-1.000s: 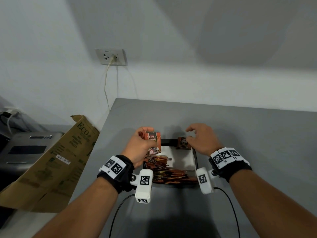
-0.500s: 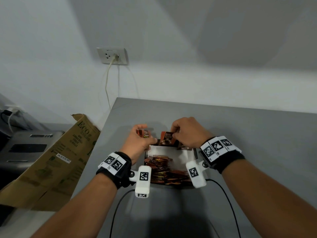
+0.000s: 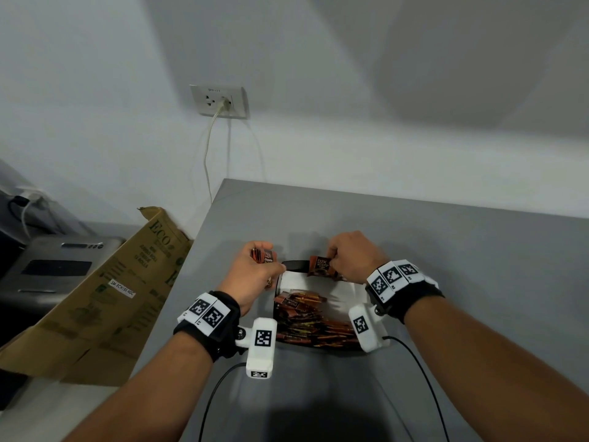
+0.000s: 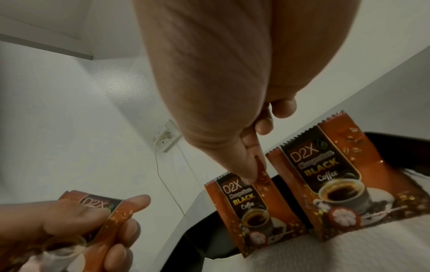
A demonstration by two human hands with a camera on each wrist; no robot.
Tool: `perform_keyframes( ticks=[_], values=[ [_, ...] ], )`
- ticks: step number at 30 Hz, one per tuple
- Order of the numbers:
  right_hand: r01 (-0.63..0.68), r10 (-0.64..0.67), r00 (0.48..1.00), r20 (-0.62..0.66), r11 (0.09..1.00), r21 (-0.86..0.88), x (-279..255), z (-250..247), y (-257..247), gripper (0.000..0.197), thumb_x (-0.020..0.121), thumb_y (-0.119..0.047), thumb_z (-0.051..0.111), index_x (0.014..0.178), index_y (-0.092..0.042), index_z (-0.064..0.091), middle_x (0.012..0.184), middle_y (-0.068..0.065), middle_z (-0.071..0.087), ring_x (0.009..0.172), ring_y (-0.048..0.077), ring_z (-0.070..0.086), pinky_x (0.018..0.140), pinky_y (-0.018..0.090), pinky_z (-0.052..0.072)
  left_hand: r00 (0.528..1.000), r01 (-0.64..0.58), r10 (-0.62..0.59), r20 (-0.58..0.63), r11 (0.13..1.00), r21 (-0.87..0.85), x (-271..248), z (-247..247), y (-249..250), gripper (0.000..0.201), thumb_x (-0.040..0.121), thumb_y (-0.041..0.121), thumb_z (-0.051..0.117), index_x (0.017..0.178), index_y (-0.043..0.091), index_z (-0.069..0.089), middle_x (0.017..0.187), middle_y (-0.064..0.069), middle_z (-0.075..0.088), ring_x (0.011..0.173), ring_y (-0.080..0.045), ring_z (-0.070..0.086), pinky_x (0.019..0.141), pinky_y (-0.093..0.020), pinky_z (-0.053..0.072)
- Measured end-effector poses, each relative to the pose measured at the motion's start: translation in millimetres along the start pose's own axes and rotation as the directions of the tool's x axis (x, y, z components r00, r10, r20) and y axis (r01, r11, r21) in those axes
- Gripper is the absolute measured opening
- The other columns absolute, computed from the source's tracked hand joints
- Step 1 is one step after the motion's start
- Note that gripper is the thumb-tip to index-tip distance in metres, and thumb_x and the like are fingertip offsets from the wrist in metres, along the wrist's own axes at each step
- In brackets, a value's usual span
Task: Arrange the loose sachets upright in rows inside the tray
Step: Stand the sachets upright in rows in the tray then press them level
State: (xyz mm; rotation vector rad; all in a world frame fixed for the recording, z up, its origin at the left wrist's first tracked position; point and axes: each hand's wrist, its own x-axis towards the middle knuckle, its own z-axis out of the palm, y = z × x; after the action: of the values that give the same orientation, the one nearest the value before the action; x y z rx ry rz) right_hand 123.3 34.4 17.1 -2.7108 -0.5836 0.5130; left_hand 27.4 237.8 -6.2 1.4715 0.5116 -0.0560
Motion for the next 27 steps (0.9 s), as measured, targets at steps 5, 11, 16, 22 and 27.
perform_keyframes(
  ticks=[5, 11, 16, 22, 27],
  values=[
    [-0.002, 0.002, 1.000, 0.017, 1.000, -0.010, 0.9, 3.9, 1.7, 0.018, 0.086, -0.009, 0.066, 0.092, -0.022, 0.076, 0.096, 0.006, 0.072, 0.084, 0.024, 0.068, 0.077, 0.036, 0.058, 1.000, 0.005, -0.005, 0.010, 1.000, 0.003, -0.5, 1.1, 0.3, 0.044, 0.080, -0.006, 0.071, 0.114, 0.017, 0.056, 0.100, -0.007, 0.062, 0.072, -0.020, 0.060, 0.065, -0.035, 0.050],
    [0.010, -0.009, 1.000, 0.013, 1.000, -0.019, 2.3, 2.4, 3.6, 0.019, 0.087, -0.009, 0.063, 0.097, -0.019, 0.076, 0.100, 0.006, 0.072, 0.088, 0.024, 0.067, 0.081, 0.037, 0.058, 1.000, 0.007, -0.007, 0.011, 1.000, 0.003, -1.4, 2.3, 0.7, 0.042, 0.080, -0.006, 0.071, 0.113, 0.017, 0.056, 0.100, -0.007, 0.062, 0.074, -0.020, 0.061, 0.064, -0.035, 0.050],
    [0.009, -0.008, 1.000, 0.021, 0.999, -0.045, 3.9, 5.2, 6.3, 0.019, 0.089, -0.010, 0.062, 0.098, -0.019, 0.075, 0.101, 0.006, 0.071, 0.089, 0.024, 0.066, 0.079, 0.034, 0.056, 1.000, 0.009, -0.009, 0.019, 1.000, -0.006, -2.0, 3.6, -0.7, 0.043, 0.080, -0.007, 0.071, 0.113, 0.017, 0.057, 0.099, -0.007, 0.063, 0.073, -0.020, 0.062, 0.069, -0.038, 0.052],
    [0.003, -0.003, 1.000, 0.003, 0.999, -0.046, 4.8, 7.3, 7.5, 0.023, 0.089, -0.010, 0.059, 0.101, -0.020, 0.076, 0.103, 0.008, 0.071, 0.088, 0.025, 0.066, 0.079, 0.036, 0.057, 0.998, 0.052, -0.048, 0.048, 0.995, -0.087, -4.5, 6.8, 2.7, 0.041, 0.083, -0.012, 0.058, 0.115, 0.013, 0.054, 0.094, -0.013, 0.060, 0.068, -0.022, 0.058, 0.059, -0.036, 0.049],
    [0.077, -0.078, 0.994, -0.073, 0.997, -0.006, -4.8, -7.2, -0.1, 0.035, 0.090, -0.016, 0.063, 0.125, -0.014, 0.067, 0.124, 0.006, 0.067, 0.111, 0.020, 0.062, 0.098, 0.032, 0.050, 0.996, 0.053, -0.046, 0.079, 0.994, -0.099, -4.2, 7.4, 4.6, 0.045, 0.081, -0.017, 0.059, 0.116, 0.012, 0.055, 0.094, -0.010, 0.071, 0.077, -0.030, 0.071, 0.066, -0.040, 0.056]
  ],
)
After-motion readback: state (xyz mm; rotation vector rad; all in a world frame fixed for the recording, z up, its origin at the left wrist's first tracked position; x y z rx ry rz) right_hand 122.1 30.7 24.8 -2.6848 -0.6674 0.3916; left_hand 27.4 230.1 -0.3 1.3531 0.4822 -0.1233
